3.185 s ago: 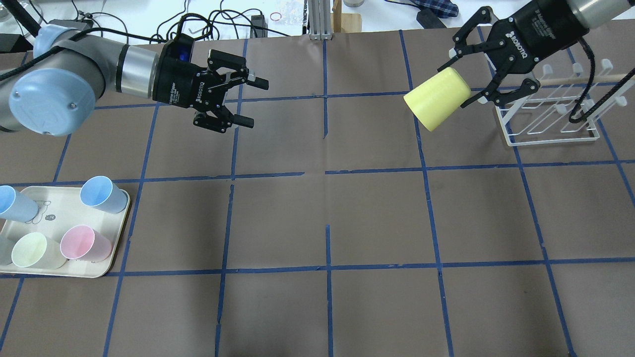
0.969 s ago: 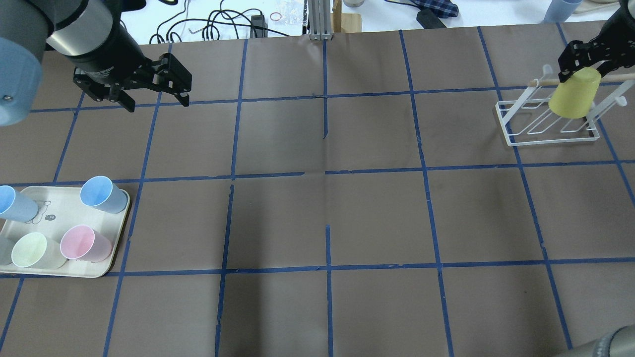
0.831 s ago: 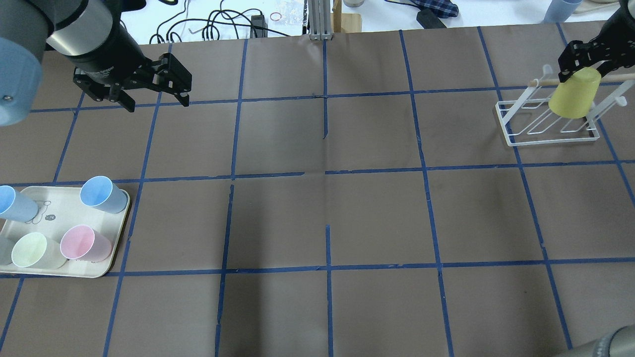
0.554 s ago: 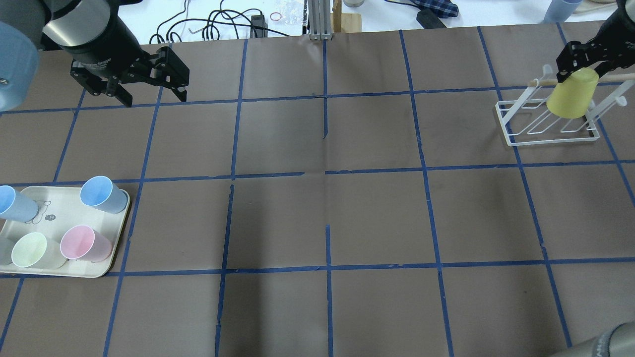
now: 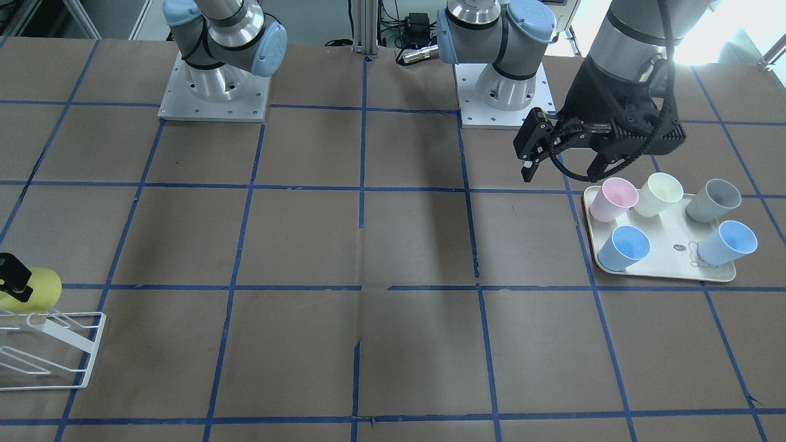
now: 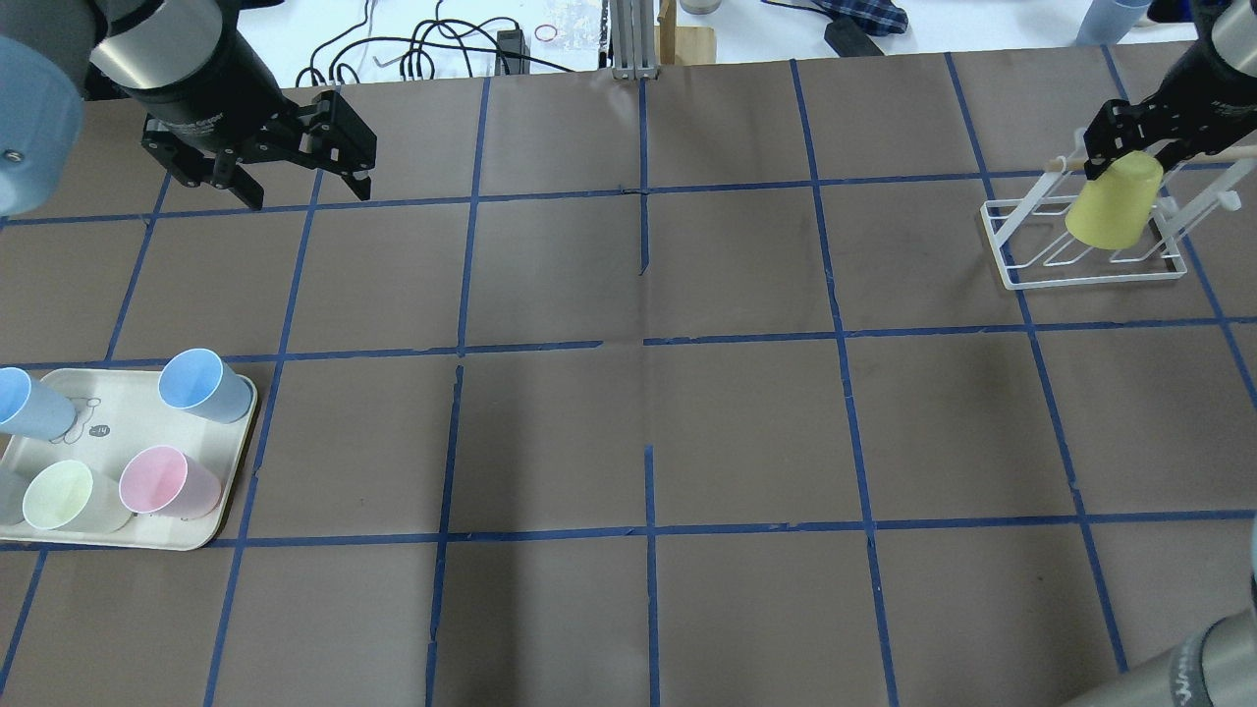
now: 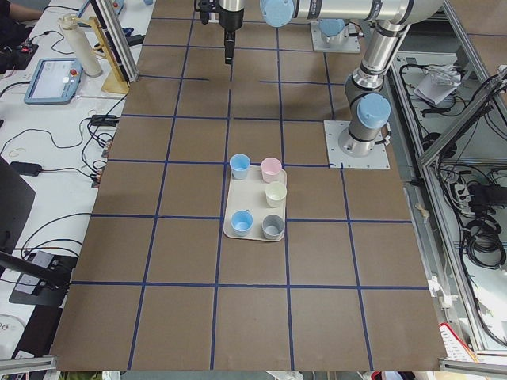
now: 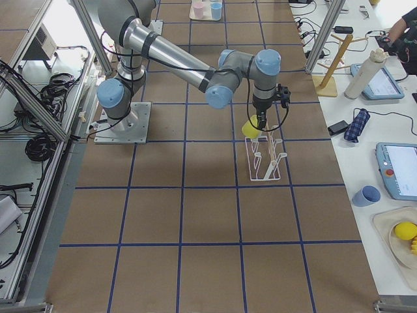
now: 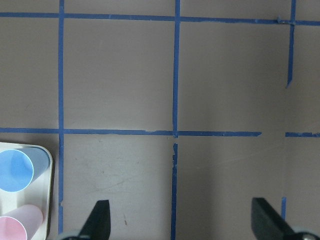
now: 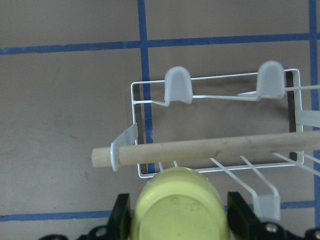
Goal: Transfer IKEA cup to right arm and place on rack
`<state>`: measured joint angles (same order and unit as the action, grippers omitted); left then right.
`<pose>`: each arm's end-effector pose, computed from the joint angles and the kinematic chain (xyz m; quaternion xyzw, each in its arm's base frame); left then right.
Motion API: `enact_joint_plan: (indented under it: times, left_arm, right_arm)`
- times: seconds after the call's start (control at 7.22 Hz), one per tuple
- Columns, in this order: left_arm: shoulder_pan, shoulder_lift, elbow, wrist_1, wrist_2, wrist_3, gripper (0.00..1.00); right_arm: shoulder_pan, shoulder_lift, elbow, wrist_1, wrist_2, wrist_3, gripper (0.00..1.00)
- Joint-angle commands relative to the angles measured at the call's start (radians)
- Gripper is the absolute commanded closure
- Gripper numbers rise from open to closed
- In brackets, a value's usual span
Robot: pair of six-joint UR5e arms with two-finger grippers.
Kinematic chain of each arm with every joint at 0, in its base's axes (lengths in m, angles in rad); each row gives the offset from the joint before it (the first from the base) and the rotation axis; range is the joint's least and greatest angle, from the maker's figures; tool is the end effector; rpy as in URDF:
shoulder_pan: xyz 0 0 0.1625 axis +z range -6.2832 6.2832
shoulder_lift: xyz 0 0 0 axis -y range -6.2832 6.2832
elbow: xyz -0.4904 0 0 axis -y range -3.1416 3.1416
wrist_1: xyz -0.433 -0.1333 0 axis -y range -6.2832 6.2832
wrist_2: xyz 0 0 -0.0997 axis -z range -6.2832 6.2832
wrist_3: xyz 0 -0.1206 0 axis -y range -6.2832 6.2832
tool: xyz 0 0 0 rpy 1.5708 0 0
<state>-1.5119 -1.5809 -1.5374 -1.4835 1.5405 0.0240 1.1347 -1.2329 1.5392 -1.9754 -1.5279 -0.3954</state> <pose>-0.1043 -0.5573 0.5542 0.0166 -0.9982 0.0558 0.0128 -0.1645 -0.6807 0.3845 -0.0193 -0.9984 0.0536 0.0002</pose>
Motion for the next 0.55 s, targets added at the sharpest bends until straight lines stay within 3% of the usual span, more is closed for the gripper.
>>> enact_joint_plan:
  times: [0.0,0.42]
  left_arm:
    - [0.007,0.004,0.005,-0.011,-0.008,0.002,0.0]
    - [0.001,0.002,0.005,-0.001,-0.003,0.001,0.0]
  right_arm:
    - [0.01,-0.014,-0.004,0.018,-0.017,0.035,0.0]
    - [0.106,-0.123,-0.019,0.175,-0.017,0.043,0.0]
